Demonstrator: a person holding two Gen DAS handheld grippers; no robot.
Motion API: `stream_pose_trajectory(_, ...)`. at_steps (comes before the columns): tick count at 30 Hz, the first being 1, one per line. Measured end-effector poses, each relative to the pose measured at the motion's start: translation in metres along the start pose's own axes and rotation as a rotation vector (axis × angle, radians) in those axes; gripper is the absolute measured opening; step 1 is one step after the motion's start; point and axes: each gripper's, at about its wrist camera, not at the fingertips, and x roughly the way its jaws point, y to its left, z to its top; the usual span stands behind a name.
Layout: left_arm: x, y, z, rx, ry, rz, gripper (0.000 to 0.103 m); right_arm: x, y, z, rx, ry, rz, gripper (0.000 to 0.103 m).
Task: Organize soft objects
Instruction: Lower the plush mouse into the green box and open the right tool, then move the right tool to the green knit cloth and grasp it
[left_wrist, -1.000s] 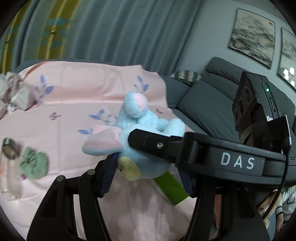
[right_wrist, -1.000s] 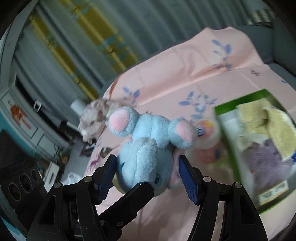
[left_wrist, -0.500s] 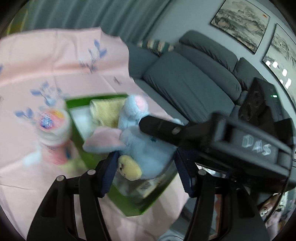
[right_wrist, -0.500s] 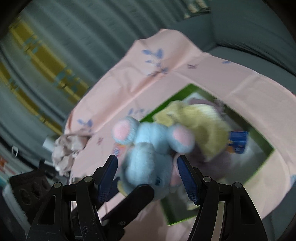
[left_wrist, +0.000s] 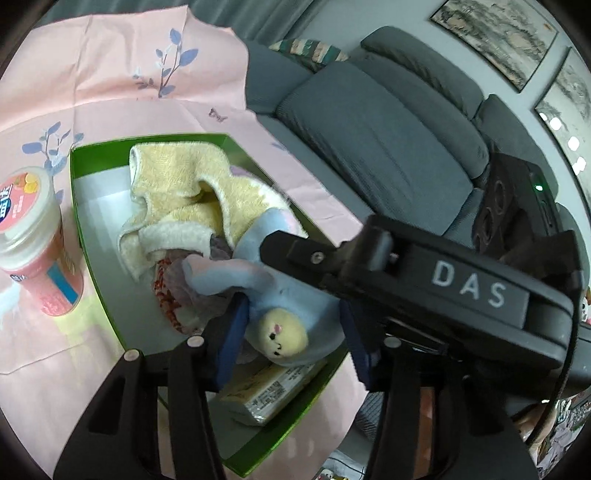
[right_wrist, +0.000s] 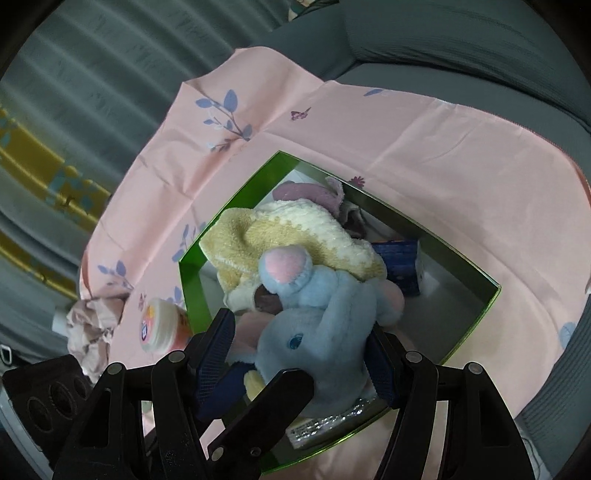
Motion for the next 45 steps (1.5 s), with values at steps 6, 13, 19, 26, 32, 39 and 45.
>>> stream_pose_trajectory(6, 0.013, -0.005, -0.003, 0.063, 0.026, 0.160, 0.052, 0.014, -0.014, 0.002, 0.048, 0.045, -0.034, 0.070)
stream_pose_trajectory(13, 0.021, -0.004, -0.007, 0.110, 0.036, 0.311, 0.050, 0.012, -0.014, 0.004, 0.038, 0.023, -0.092, 0.070)
stream_pose_trajectory(19, 0.007, 0.005, -0.005, 0.039, 0.037, 0.279, 0.048, 0.010, -0.016, 0.005, 0.055, 0.021, -0.083, 0.070)
stream_pose_trajectory(26, -0.031, 0.004, -0.005, 0.006, -0.013, 0.251, 0.059, -0.012, -0.003, 0.003, 0.014, -0.046, -0.037, 0.070)
stream_pose_trajectory(32, -0.082, 0.003, -0.012, 0.030, -0.131, 0.276, 0.084, -0.025, 0.028, -0.003, -0.098, -0.104, -0.001, 0.086)
stream_pose_trajectory(39, -0.134, 0.037, -0.035, -0.038, -0.196, 0.401, 0.102, -0.028, 0.057, -0.010, -0.173, -0.103, -0.022, 0.088)
stream_pose_trajectory(45, -0.172, 0.079, -0.058, -0.149, -0.221, 0.506, 0.102, -0.032, 0.080, -0.021, -0.246, -0.119, -0.018, 0.088)
